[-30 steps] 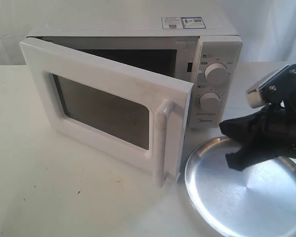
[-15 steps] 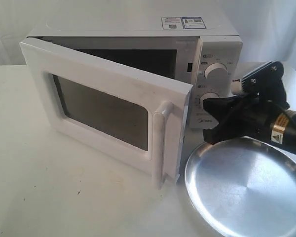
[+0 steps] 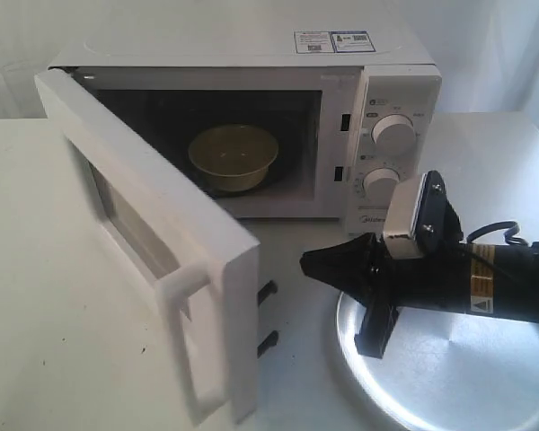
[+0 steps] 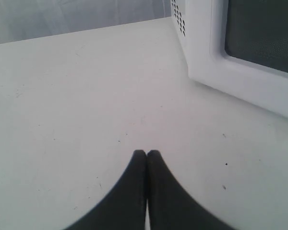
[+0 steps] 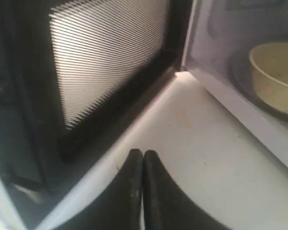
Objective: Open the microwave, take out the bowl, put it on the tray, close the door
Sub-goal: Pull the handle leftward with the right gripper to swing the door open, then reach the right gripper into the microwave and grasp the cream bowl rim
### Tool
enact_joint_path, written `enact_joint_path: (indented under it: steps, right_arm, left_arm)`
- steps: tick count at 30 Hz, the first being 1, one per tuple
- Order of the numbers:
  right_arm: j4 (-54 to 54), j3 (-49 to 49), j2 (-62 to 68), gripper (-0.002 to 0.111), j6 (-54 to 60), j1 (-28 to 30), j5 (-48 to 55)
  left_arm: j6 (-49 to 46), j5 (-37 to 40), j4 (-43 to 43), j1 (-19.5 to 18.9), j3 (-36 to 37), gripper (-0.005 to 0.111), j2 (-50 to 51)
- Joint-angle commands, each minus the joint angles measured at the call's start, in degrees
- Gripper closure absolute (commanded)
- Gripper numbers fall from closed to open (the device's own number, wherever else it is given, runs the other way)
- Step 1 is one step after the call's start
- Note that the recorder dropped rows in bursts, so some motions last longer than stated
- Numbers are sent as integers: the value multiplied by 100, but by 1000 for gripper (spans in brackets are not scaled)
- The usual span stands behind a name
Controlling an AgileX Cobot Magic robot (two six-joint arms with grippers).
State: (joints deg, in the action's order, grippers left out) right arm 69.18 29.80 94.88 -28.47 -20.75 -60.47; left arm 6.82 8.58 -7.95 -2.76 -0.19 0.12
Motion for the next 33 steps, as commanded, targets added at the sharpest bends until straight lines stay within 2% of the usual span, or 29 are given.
enact_joint_path:
  steps: [1, 7, 12, 15, 17, 19, 21, 24, 26, 27, 29, 31, 33]
  right_arm:
    - [-826, 19, -4, 108, 51, -210, 566]
    - [-1752, 321, -1, 108, 330, -695, 727]
    - [-1848, 1131, 278, 108, 1017, -1256, 1850]
    - [-2246, 1650, 644, 108, 1056, -1301, 1986]
    - [-2247, 2107, 790, 108, 1056, -1352, 2886]
    - [-2247, 2630, 801, 108, 1353, -1686, 4225]
    - [-2247, 2921, 801, 108, 1533, -1961, 4775]
    - [-2247, 3285, 801, 108, 1675, -2246, 4984]
    - [-2084, 3485, 801, 95, 2064, -2360, 5281]
    - [-2035, 3547, 812, 78, 2105, -2388, 5392]
    - [-2023, 3616, 860, 56, 2094, -2388, 5404]
    - [-2023, 3710, 972, 47, 2081, -2388, 5493]
    - [-2033, 3818, 1101, 50, 2066, -2388, 5603]
  left_arm:
    - [33, -2, 22, 5, 19, 107, -12]
    - [33, -2, 22, 5, 19, 107, -12]
    - [33, -2, 22, 5, 19, 107, -12]
    - [33, -2, 22, 5, 19, 107, -12]
    - [33, -2, 22, 5, 19, 107, -12]
    - [33, -2, 22, 5, 19, 107, -12]
    - [33, -2, 22, 5, 19, 107, -12]
    - [33, -2, 22, 5, 19, 107, -12]
    - [33, -2, 22, 5, 19, 107, -12]
    - [33, -2, 22, 5, 19, 107, -12]
    - [33, -2, 22, 5, 19, 107, -12]
    - [33, -2, 22, 5, 19, 107, -12]
    - [33, -2, 22, 5, 19, 107, -12]
